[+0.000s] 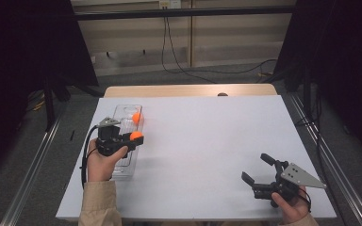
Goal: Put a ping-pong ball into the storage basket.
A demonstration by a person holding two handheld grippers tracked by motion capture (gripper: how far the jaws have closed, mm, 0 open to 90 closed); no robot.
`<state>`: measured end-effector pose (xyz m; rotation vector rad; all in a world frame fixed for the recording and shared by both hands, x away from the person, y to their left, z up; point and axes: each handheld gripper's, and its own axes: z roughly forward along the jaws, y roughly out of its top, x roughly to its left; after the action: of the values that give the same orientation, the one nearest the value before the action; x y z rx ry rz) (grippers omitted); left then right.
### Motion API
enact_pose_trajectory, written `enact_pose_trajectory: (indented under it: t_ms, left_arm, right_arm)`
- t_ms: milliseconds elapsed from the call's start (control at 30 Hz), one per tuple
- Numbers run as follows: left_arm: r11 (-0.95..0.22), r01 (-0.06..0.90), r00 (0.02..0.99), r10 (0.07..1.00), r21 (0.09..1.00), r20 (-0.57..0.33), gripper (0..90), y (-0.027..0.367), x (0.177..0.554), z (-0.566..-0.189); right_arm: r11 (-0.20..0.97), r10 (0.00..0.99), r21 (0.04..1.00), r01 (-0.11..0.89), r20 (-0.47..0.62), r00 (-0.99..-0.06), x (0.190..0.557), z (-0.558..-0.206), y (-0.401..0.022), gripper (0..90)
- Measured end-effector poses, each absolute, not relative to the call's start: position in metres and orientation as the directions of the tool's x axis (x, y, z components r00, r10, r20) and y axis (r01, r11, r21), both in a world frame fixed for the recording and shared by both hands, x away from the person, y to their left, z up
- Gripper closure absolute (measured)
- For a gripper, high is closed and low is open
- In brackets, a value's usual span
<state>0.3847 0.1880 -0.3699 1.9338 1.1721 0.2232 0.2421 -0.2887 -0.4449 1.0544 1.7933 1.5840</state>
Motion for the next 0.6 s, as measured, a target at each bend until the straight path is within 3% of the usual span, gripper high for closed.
enact_pose_trajectory:
  t_ms: [600]
  left_arm:
    - [-0.2,0.646,0.535,0.807,0.737,-0.249,50.8,0.194,0.3847,-0.3696]
  right_arm:
    - [0.012,0.82,0.977,0.211,0.111,-0.561,0.2421,-0.4449,-0.2886,2.4]
